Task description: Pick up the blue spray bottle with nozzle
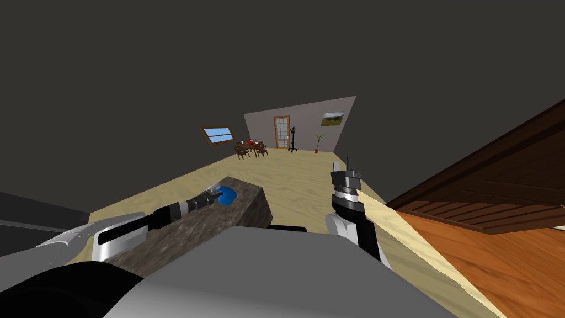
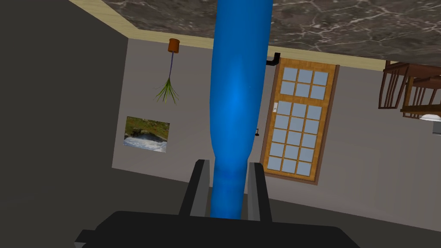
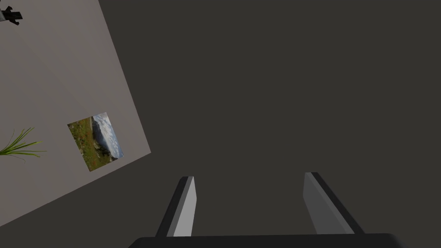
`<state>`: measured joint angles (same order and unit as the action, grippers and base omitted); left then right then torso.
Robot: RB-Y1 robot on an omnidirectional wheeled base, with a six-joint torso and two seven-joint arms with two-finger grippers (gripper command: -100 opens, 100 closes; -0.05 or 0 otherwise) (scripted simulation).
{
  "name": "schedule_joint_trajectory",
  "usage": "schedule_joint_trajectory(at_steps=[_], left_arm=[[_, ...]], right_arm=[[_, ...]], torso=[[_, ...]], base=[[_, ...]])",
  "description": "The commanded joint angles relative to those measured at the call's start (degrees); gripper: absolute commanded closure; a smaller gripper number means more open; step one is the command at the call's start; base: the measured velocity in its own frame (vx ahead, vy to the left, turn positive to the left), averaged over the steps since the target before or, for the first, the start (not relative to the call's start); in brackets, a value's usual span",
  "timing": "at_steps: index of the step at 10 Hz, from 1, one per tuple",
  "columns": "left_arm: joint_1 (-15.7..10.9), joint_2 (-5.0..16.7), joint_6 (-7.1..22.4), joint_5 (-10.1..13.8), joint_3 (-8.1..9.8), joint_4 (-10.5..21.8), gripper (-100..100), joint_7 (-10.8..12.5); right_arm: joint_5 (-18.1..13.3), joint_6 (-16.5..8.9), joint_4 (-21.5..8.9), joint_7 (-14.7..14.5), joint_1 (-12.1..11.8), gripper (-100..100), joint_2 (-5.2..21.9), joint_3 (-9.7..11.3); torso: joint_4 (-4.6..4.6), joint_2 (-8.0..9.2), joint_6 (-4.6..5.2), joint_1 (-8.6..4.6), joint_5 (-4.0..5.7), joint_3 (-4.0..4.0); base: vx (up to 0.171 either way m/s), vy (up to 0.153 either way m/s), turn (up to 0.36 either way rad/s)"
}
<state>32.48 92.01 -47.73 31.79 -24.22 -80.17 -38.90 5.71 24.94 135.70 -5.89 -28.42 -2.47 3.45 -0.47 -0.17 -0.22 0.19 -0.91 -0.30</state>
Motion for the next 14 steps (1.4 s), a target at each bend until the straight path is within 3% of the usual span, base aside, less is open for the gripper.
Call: schedule_joint_trajectory(at_steps=[1,3,4,5,7,8,9,11,12,13,14], left_arm=[[-2.22,-2.36,2.55,-2.86,1.98,0.06,100,2.86],[-2.22,-2.36,2.55,-6.30,1.98,0.06,100,5.38],[-2.22,-2.36,2.55,-8.05,1.98,0.06,100,5.38],[-4.51,-4.52,5.03,-9.85,4.21,0.25,100,8.05],[-4.51,-4.52,5.03,-13.48,4.21,0.25,100,10.52],[-4.51,-4.52,5.03,-14.85,4.21,0.25,100,10.52],[-6.81,-6.68,7.51,-16.63,6.44,0.43,100,13.18],[-6.81,-6.68,7.51,-20.41,6.44,0.43,100,15.67],[-6.81,-6.68,7.51,-21.65,6.44,0.43,100,15.67],[-9.10,-8.84,9.99,-23.60,8.67,0.62,100,18.28],[-9.10,-8.84,9.99,-25.06,8.67,0.62,100,19.47]], right_arm=[[0.00,0.00,0.00,0.00,0.00,0,0.00,0.00],[0.00,0.00,0.00,0.00,0.01,0,0.00,0.00],[0.00,0.00,0.00,0.00,0.00,0,0.00,0.00],[0.00,0.00,0.00,0.00,0.00,0,0.00,0.00],[0.00,0.00,0.00,0.00,0.01,0,0.00,0.00],[0.00,0.00,0.00,0.00,0.00,0,0.00,0.00],[0.00,0.00,0.00,0.00,0.00,0,0.00,0.00],[0.00,0.00,0.00,0.00,0.01,0,0.00,0.00],[0.00,0.00,0.00,0.00,0.00,0,0.00,0.00],[0.00,0.00,0.00,0.00,0.00,0,0.00,0.00],[0.00,0.00,0.00,0.00,0.00,0,0.00,0.00]], torso=[[0.00,0.00,0.00,0.00,0.00,0.00],[0.02,0.15,-0.01,0.05,-0.04,0.08],[-0.06,0.10,-0.01,0.01,-0.13,0.02],[-0.17,0.01,0.01,-0.03,-0.27,-0.08],[-0.17,0.12,0.01,0.02,-0.31,-0.03],[-0.18,0.10,-0.01,-0.01,-0.32,-0.05],[-0.27,0.05,-0.03,-0.03,-0.41,-0.11],[-0.25,0.17,-0.04,0.03,-0.44,-0.05],[-0.27,0.11,-0.05,0.04,-0.45,-0.08],[-0.32,0.04,-0.06,0.06,-0.50,-0.14],[-0.30,0.09,-0.04,0.13,-0.50,-0.11]], base=[[-0.055,0.017,0.052],[-0.044,0.010,0.003],[0.006,0.010,0.006],[-0.037,0.015,0.046],[-0.043,0.012,0.002],[0.000,0.000,0.000],[-0.049,0.010,0.055],[-0.043,0.010,0.003],[-0.001,0.008,0.000],[-0.045,0.024,0.050],[-0.053,0.023,0.010]])
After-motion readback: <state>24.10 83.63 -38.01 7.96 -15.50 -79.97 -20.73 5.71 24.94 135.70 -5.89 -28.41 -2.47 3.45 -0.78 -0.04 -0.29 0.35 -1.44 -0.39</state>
